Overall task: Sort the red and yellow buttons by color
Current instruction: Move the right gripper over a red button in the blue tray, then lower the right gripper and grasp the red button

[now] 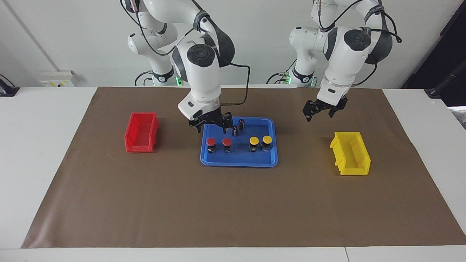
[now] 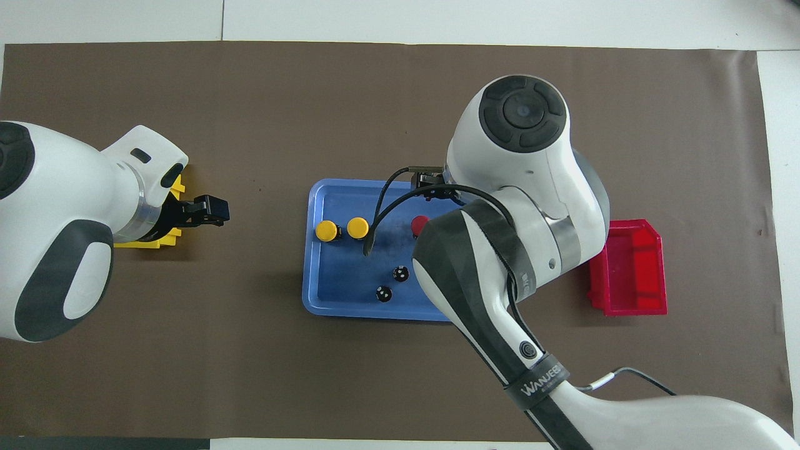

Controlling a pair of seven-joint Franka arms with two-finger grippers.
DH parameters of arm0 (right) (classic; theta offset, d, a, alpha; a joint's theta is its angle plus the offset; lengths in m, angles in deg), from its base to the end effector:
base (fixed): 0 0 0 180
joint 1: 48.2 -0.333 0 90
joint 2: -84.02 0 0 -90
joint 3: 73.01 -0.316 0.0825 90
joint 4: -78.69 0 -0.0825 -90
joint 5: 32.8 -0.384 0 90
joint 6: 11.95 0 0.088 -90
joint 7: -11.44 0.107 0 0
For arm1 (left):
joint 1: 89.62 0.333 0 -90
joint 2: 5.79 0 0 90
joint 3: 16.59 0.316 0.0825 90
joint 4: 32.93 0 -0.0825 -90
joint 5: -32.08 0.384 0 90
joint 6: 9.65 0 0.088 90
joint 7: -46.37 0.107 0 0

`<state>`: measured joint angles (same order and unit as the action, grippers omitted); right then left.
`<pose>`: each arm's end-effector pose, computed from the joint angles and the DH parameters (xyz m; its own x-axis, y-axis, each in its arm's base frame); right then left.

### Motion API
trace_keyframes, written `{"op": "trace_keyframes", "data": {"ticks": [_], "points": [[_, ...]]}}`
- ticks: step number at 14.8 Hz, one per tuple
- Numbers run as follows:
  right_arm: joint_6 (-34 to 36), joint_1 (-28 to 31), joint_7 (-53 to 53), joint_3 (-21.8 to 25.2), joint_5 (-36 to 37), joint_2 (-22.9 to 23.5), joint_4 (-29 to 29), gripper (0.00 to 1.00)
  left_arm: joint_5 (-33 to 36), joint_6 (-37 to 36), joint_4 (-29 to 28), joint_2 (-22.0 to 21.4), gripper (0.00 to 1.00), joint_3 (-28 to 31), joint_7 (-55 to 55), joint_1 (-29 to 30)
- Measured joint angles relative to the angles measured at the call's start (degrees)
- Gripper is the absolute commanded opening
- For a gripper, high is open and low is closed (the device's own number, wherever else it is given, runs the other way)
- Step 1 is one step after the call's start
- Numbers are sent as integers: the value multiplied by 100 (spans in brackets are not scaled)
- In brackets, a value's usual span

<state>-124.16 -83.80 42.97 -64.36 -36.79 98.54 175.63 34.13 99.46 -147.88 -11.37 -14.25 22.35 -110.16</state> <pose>0.5612 0.2988 0.4503 0.9949 -0.1005 -0.0006 -0.1005 -0.9944 -0.0315 0.5031 -0.1621 0.4986 0.9960 0.0893 0.0078 0.0895 -0.9956 -0.0291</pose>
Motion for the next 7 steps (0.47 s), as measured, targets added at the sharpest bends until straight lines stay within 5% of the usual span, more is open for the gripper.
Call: {"op": "trace_keyframes", "data": {"ticks": [3,7], "points": [[-786,-16,0,7,0,-447,1101,96,0,10,-3,0,100,0,-12,0],[-1206,-16,-26,10,0,-726,1706,88,0,14,-5,0,100,0,-19,0]]}}
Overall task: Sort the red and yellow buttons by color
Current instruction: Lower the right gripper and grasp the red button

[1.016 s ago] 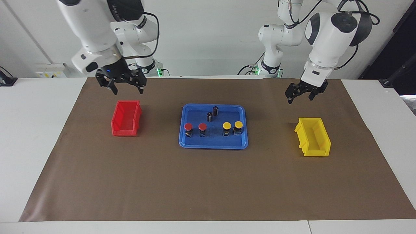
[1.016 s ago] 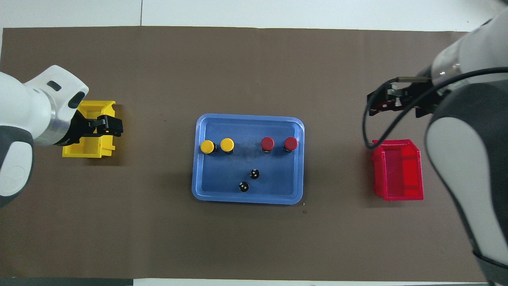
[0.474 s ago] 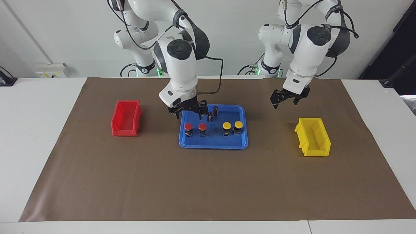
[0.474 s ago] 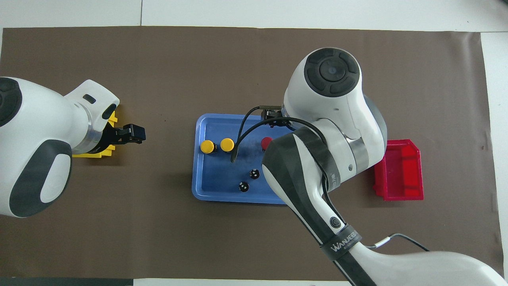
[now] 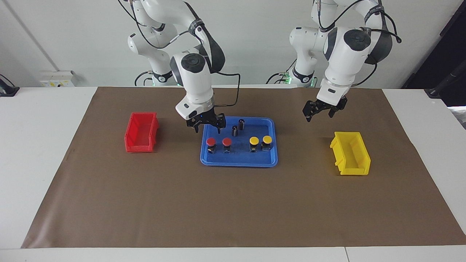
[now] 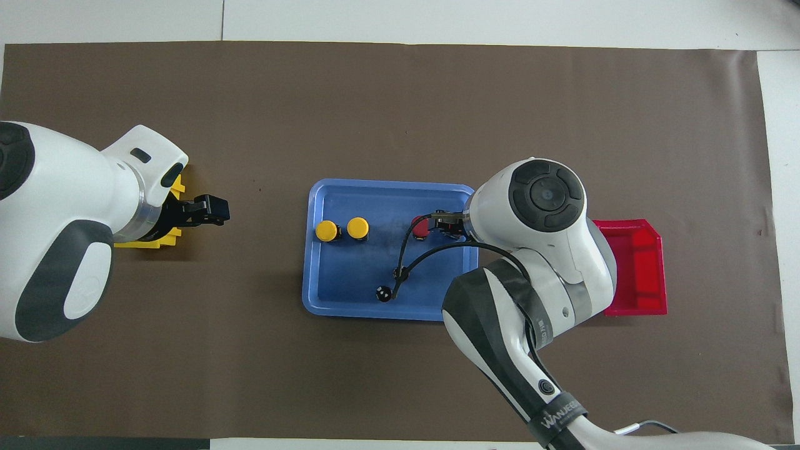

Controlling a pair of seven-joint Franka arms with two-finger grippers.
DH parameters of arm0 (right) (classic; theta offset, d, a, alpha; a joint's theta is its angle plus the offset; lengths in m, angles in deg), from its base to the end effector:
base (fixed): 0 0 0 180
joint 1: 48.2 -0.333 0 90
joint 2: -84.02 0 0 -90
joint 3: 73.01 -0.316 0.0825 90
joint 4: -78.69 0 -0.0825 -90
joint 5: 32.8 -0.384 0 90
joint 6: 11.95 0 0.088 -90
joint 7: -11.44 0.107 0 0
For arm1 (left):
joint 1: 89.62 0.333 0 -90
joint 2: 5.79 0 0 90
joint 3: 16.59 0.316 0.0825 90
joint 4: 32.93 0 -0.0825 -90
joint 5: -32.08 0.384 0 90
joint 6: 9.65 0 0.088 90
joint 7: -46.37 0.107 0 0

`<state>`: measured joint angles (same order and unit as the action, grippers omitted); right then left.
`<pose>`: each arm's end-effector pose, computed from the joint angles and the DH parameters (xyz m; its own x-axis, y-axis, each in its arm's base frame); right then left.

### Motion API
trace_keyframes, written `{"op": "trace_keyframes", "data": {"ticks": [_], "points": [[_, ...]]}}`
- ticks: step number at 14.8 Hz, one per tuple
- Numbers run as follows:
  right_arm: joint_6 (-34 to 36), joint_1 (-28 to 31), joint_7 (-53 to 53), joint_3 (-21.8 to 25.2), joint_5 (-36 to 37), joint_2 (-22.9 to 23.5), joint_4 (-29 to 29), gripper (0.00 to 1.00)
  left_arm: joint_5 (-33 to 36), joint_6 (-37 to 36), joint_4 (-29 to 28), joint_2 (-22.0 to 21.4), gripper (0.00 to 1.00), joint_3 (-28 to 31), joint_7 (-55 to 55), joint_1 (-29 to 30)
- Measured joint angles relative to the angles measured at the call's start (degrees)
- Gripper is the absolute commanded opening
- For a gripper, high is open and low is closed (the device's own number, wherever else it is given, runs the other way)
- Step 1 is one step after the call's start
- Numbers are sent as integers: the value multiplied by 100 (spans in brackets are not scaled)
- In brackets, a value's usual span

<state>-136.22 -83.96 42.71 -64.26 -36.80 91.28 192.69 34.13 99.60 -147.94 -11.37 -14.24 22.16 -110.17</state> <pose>0.5201 0.2705 0.4059 0.9935 -0.1109 0.0247 -0.1092 -0.9921 -0.0624 0.5032 -0.1621 0.4983 0.9957 0.0926 0.0091 0.0928 -0.9953 -0.0285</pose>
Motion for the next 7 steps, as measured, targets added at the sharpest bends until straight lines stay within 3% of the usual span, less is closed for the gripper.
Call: {"op": "trace_keyframes", "data": {"ticks": [4,7], "points": [[-431,-1,-18,-1,0,210,135,79,0,2,-1,0,100,1,-1,0],[-583,-3,-31,-2,0,379,139,78,0,2,-1,0,100,6,-1,0]]}}
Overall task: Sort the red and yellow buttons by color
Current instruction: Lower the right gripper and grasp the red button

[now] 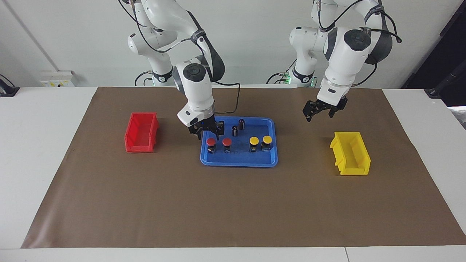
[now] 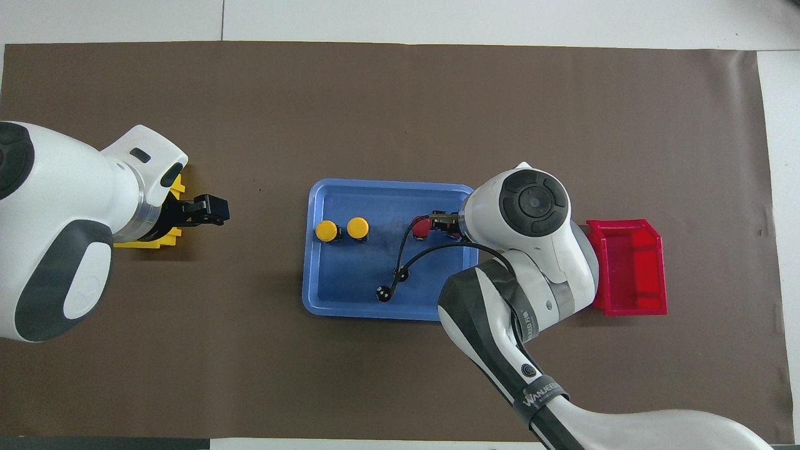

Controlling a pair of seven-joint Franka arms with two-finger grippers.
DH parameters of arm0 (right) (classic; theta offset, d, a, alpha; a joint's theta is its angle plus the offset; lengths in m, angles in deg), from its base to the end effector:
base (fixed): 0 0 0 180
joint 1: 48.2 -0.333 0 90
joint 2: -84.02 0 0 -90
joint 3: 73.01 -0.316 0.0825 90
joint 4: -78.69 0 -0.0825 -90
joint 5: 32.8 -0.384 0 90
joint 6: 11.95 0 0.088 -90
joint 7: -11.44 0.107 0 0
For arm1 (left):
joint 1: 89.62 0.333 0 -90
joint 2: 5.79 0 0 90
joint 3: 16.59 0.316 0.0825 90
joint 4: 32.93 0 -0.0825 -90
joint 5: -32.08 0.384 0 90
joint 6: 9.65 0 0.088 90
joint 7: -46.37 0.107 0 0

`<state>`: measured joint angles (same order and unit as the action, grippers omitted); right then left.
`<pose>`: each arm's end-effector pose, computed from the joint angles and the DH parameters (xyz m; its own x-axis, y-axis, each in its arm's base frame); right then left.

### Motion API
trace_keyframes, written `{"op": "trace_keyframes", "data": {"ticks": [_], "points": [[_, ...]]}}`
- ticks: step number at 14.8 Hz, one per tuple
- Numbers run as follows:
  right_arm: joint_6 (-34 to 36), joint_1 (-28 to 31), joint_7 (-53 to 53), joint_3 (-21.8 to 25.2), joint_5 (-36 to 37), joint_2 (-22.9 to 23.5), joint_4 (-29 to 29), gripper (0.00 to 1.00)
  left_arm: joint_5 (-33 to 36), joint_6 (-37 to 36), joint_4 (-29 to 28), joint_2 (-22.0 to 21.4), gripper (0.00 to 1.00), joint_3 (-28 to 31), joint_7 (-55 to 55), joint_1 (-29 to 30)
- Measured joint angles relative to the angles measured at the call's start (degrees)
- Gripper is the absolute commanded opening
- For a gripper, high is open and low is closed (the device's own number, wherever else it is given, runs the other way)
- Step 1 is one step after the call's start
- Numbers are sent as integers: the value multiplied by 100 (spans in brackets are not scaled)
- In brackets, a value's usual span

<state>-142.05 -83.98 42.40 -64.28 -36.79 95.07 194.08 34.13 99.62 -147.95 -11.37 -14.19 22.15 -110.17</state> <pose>0.5271 0.2740 0.3657 0.9932 -0.1085 0.0427 -0.1060 -0.9927 -0.0571 0.5033 -0.1617 0.4982 0.9956 0.0936 0.0092 0.0938 -0.9952 -0.0284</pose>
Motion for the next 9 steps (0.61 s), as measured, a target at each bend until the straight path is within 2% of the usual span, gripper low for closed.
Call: {"op": "trace_keyframes", "data": {"ticks": [3,9], "points": [[-185,-3,-3,-1,1,138,-1,78,0,0,0,0,100,4,-2,0],[-247,-3,-108,-1,3,170,-2,69,0,1,0,0,100,23,-10,0]]}}
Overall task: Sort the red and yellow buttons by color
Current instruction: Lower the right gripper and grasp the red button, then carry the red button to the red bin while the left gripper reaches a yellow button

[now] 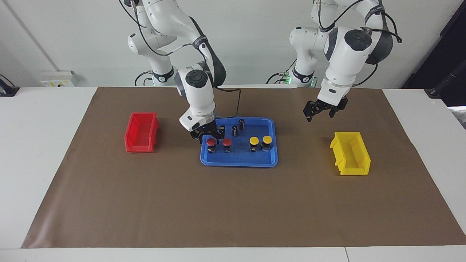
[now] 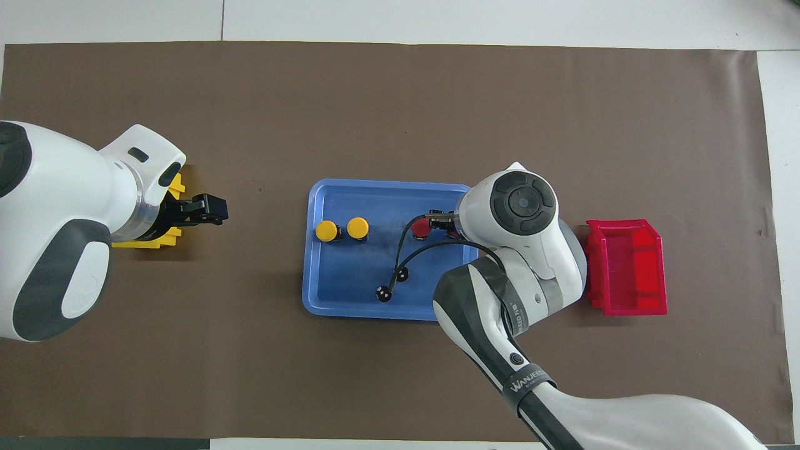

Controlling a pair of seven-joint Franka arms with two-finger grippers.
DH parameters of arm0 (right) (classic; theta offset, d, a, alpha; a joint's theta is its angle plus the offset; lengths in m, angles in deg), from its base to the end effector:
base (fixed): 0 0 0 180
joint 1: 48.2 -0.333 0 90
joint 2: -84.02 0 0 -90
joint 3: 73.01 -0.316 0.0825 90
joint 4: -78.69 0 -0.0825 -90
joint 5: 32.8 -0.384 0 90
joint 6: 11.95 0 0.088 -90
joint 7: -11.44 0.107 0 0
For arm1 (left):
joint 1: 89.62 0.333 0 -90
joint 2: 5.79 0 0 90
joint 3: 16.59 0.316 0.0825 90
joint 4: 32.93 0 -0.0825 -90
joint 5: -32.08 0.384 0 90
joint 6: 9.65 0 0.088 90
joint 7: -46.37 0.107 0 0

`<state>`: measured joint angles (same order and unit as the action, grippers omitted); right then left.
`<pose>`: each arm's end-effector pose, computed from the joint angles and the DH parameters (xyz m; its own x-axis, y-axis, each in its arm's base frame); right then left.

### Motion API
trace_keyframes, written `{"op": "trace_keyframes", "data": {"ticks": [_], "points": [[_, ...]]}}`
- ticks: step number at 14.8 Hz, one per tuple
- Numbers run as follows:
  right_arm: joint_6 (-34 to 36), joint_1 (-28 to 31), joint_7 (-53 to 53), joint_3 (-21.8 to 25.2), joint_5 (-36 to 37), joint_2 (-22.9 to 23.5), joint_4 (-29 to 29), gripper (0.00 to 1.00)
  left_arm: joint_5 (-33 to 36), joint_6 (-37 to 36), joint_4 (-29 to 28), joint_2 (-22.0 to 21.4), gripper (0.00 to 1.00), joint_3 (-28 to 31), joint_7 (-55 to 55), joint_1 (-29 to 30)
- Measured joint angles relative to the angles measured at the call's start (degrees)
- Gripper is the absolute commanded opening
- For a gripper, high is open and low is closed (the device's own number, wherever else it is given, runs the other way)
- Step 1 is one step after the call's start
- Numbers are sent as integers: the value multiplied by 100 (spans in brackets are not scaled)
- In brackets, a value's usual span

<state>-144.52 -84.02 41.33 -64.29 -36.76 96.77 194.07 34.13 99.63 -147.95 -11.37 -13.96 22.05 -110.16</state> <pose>0.5315 0.2767 0.3524 0.9942 -0.0898 0.0590 -0.0864 -0.9946 -0.0582 0.5040 -0.1595 0.4982 0.9950 0.0995 0.0093 0.0997 -0.9946 -0.0279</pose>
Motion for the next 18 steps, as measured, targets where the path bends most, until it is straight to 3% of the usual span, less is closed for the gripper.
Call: {"op": "trace_keyframes", "data": {"ticks": [5,7,12,18], "points": [[-38,0,-16,0,0,18,0,50,0,2,-2,0,100,10,-2,0],[-38,0,-18,0,0,18,0,36,0,2,-2,0,100,19,-5,1],[31,1,-27,1,2,20,-64,24,0,2,-3,0,100,49,-17,16],[1906,293,-261,86,141,-83,-1424,24,0,85,-4,-2,100,52,-24,16]]}}
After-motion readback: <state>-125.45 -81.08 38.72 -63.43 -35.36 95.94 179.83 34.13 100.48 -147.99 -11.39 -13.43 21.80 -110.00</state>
